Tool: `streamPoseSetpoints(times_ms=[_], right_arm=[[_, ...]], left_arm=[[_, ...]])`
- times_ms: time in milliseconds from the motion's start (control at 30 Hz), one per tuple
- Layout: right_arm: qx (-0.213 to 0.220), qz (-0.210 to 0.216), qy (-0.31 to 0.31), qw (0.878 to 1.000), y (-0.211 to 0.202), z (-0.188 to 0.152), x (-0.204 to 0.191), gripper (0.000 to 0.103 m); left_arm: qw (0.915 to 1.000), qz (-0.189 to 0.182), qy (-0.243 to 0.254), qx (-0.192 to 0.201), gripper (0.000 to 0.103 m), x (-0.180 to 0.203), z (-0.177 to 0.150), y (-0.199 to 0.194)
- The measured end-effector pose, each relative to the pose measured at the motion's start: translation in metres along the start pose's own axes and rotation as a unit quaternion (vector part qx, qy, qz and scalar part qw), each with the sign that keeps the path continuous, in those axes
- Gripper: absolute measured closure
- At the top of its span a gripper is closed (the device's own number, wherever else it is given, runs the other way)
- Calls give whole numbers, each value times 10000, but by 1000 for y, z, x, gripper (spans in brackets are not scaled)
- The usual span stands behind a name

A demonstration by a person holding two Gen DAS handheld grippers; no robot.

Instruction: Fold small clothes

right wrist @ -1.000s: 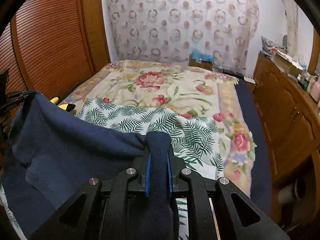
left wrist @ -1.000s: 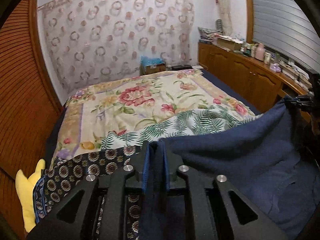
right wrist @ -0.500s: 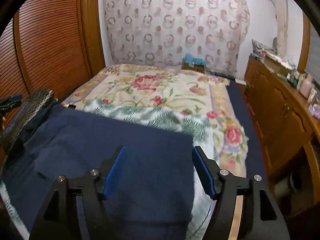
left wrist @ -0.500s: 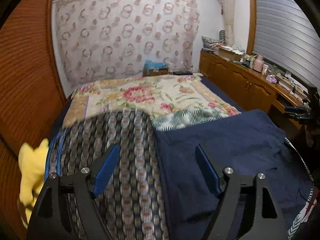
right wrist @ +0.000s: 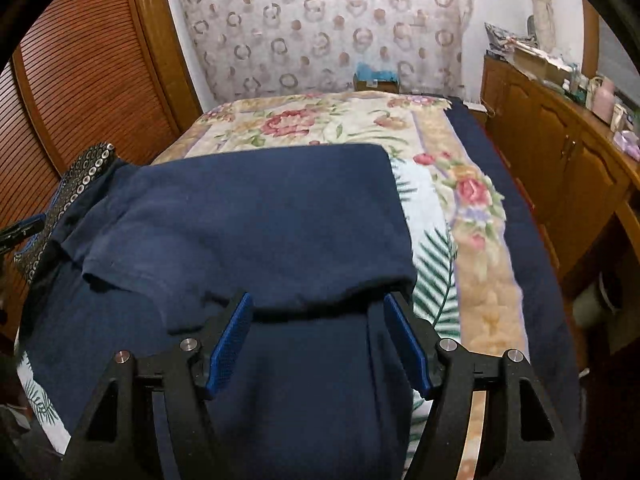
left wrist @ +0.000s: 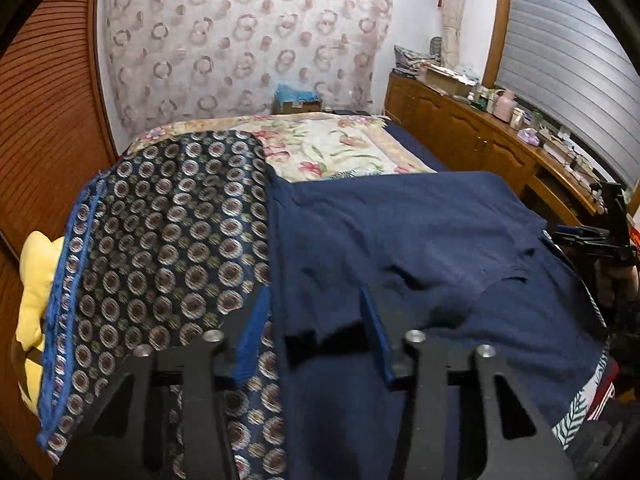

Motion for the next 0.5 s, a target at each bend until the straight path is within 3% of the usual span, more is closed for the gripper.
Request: streamPoseSetpoints(times_ms=[133, 367, 500], right_arm=[[-81, 34, -41, 10000, 9, 0, -4, 35], [-137, 83, -102, 9998, 19, 1, -5, 35], [-196, 109, -91, 9997, 25, -3, -4, 36]], left_arm=[[9999, 40, -4, -135, 72, 5, -9, 5], [9986, 492, 25, -211, 73, 3, -16, 15], [9982, 519, 56, -290, 79, -1, -21, 20]])
Point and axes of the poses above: each gripper's, at about its wrist camera, not at the fingertips, and y roughly the way its jaws point, x to its right, z to its top, the point moved 5 cm from there along y, roughly the way its jaws point, and after that the axes turned 14 degrees about -y, right-handed, at the moved point
